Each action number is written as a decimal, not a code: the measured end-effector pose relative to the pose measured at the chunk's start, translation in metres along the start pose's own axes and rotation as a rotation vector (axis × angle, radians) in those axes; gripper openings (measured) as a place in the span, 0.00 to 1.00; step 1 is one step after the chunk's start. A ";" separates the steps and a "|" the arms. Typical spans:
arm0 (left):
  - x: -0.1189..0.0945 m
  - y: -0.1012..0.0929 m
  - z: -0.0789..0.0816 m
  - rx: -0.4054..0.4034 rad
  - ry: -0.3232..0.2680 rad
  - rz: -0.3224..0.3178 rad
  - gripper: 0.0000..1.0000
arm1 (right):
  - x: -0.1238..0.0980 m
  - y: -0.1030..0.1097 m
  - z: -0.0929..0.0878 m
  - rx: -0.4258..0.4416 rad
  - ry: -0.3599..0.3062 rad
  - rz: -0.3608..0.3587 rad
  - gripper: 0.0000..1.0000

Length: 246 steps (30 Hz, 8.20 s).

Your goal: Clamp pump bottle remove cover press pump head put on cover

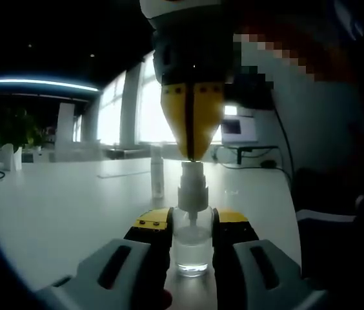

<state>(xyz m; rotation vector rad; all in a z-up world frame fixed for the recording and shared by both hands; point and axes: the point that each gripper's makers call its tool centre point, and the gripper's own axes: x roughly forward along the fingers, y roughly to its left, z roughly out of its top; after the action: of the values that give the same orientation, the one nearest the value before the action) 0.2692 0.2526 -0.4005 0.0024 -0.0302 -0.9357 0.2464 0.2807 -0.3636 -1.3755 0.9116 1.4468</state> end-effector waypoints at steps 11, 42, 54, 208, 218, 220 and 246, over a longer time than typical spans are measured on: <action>0.000 -0.001 0.001 0.003 0.000 -0.002 0.15 | -0.001 0.000 -0.001 -0.030 0.035 0.004 0.00; -0.001 0.001 0.002 -0.008 0.002 -0.001 0.15 | -0.003 -0.002 -0.001 -0.012 0.011 -0.001 0.00; 0.000 0.001 0.003 -0.012 -0.005 -0.002 0.15 | -0.002 -0.001 -0.001 -0.010 0.014 0.000 0.00; 0.000 0.000 0.002 -0.005 -0.008 -0.001 0.15 | -0.002 0.000 -0.001 0.007 0.002 0.003 0.00; 0.000 0.000 0.003 -0.005 -0.008 -0.001 0.15 | -0.002 0.000 -0.001 0.000 0.014 0.000 0.00; 0.000 0.001 0.002 -0.004 -0.008 -0.001 0.15 | -0.002 0.000 -0.001 0.004 0.012 0.002 0.00; 0.000 0.000 0.002 -0.001 -0.008 -0.001 0.15 | -0.002 -0.001 -0.002 0.029 0.012 -0.004 0.00</action>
<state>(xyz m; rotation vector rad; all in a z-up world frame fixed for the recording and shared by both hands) 0.2689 0.2531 -0.3984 -0.0029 -0.0374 -0.9365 0.2475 0.2789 -0.3619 -1.3650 0.9342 1.4182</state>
